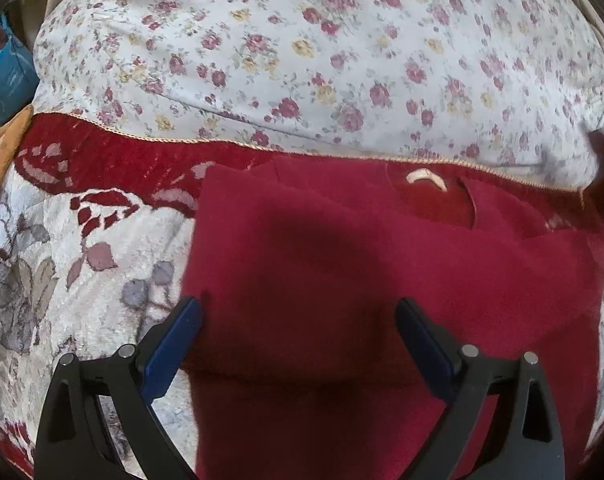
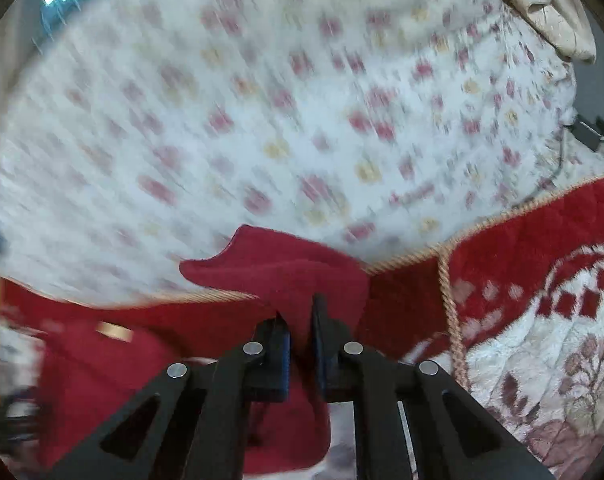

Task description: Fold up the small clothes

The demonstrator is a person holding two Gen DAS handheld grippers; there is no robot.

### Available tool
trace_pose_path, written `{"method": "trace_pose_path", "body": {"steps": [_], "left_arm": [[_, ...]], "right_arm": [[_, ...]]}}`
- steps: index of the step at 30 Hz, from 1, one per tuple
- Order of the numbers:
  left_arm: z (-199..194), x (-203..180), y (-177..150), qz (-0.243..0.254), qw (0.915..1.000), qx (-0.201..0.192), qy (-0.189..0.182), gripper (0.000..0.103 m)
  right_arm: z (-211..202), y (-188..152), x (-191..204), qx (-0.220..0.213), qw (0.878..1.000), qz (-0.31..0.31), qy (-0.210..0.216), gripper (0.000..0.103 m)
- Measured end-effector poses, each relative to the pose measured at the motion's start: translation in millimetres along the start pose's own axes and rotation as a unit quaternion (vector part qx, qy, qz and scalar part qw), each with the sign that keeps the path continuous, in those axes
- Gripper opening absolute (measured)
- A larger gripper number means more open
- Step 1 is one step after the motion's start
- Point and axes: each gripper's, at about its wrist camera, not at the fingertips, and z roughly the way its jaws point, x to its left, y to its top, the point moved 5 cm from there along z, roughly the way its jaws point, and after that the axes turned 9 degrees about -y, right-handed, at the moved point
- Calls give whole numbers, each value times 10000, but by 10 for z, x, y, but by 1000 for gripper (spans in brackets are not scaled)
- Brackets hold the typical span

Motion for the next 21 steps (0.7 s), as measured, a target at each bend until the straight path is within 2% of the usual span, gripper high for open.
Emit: {"method": "trace_pose_path", "body": {"steps": [3, 5, 9, 13, 14, 16, 19, 21], "left_arm": [[-128, 59, 41, -78, 9998, -179, 8, 97], [-210, 108, 61, -140, 9995, -292, 37, 97], [-348, 213, 90, -313, 9986, -437, 17, 97], [-515, 324, 125, -438, 9970, -637, 20, 97], [-570, 356, 138, -448, 9964, -712, 42, 97], [-665, 416, 150, -450, 9954, -841, 104, 97], [-781, 516, 169, -451, 9940, -979, 166, 97], [-840, 594, 185, -498, 9931, -1053, 147, 97]], "right_arm": [[-694, 170, 173, -483, 9943, -67, 944, 10], [-1153, 217, 377, -715, 9828, -245, 1686, 10], [-1570, 165, 816, -678, 9671, -666, 2361, 10], [-1671, -11, 1469, -430, 9494, -1413, 2772, 10], [-1660, -70, 1700, -361, 9419, -1716, 2866, 10], [-1563, -169, 2048, -157, 9300, -2055, 3043, 10], [-1353, -364, 2529, 234, 9174, -2524, 3069, 10], [-1114, -532, 2887, 623, 9017, -2883, 3160, 10]]}}
